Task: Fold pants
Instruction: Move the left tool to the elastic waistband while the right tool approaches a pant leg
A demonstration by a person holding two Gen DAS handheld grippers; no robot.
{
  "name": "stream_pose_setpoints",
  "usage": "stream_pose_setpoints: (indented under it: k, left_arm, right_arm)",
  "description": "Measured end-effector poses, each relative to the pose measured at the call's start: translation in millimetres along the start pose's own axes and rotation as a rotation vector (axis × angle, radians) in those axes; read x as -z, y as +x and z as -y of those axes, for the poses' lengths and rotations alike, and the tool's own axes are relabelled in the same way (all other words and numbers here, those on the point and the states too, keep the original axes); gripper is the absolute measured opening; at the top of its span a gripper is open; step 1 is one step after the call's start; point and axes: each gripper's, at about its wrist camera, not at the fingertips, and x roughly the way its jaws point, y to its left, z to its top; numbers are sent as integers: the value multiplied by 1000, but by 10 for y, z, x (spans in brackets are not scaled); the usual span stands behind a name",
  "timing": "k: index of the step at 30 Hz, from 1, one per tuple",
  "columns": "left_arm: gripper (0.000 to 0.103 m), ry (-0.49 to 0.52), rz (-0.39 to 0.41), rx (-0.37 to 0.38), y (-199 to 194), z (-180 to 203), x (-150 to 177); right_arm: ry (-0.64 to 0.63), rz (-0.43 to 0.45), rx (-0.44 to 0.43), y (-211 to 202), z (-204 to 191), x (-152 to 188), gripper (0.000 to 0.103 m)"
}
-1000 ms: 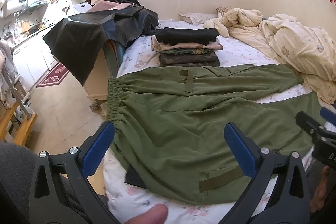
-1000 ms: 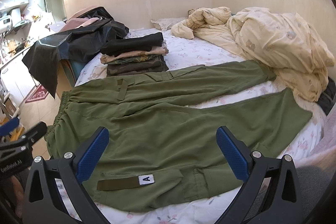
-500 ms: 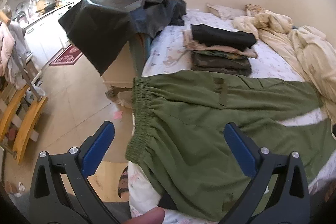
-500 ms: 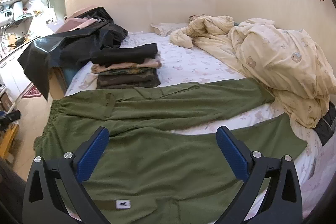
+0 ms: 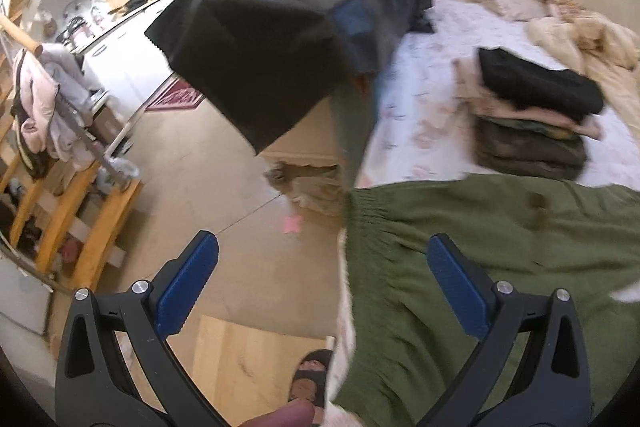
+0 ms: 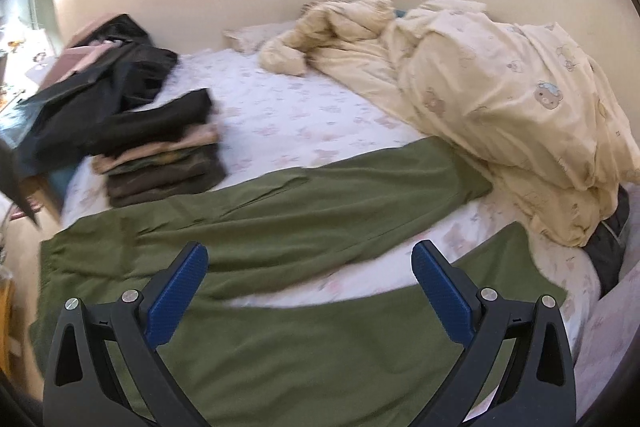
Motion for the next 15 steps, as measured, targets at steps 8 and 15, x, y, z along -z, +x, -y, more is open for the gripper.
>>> stream_pose_setpoints:
  k: [8, 15]
  left_arm:
    - [103, -18, -171, 22, 1150, -43, -114]
    - [103, 28, -222, 121, 1722, 246, -115]
  right_arm:
    - [69, -70, 62, 626, 332, -220, 103]
    - [71, -123, 116, 948, 356, -55, 103]
